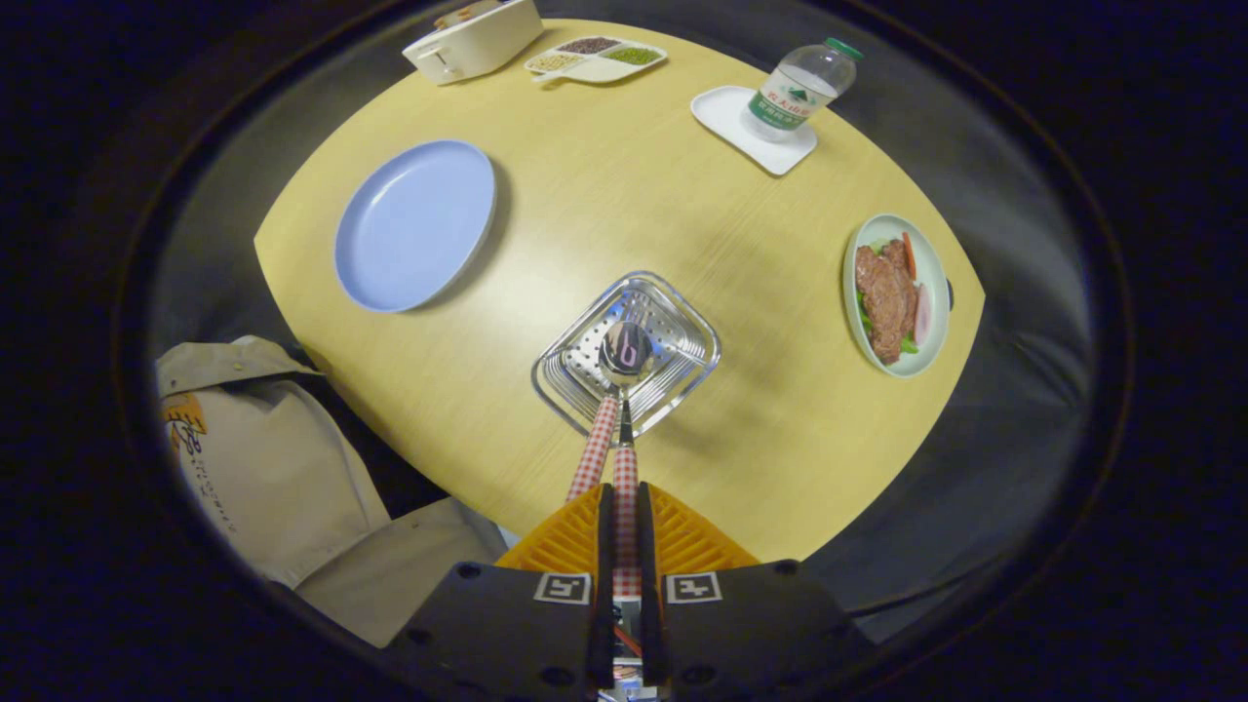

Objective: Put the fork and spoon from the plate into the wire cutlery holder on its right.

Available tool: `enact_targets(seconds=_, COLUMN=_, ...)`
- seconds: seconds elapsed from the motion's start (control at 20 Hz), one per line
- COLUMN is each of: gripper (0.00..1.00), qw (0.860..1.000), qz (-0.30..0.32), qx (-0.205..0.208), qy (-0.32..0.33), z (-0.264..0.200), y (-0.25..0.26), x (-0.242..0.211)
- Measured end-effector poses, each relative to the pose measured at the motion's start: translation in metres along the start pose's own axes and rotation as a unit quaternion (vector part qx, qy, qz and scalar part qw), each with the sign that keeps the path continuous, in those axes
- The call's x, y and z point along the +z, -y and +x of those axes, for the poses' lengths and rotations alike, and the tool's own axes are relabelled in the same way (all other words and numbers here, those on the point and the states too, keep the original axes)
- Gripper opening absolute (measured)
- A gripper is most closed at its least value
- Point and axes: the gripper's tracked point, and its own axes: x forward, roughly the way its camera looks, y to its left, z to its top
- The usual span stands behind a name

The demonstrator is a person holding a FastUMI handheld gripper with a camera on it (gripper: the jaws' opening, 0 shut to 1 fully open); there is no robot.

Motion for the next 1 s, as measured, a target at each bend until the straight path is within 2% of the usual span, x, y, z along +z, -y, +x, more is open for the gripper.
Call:
enact_targets(seconds=0.2, gripper=0.18, qw=1.000, qz=0.009, qx=-0.004, qy=0.015, z=-0.001, y=0.003, x=0.006)
enact_targets(seconds=0.4, gripper=0.54, qw=0.997, qz=0.044, qx=-0.008, qy=0.061, z=-0.010, y=0.008, x=0.015)
enact_targets(seconds=0.65, gripper=0.96, qw=0.986, qz=0.098, qx=-0.016, qy=0.131, z=-0.030, y=0.006, x=0.012)
enact_targets(seconds=0.8, gripper=0.96, qw=0.974, qz=0.131, qx=-0.026, qy=0.185, z=-0.045, y=-0.002, x=0.009)
enact_targets(seconds=1.0, gripper=0.97, qw=0.947, qz=0.163, qx=-0.044, qy=0.274, z=-0.074, y=-0.029, x=0.009)
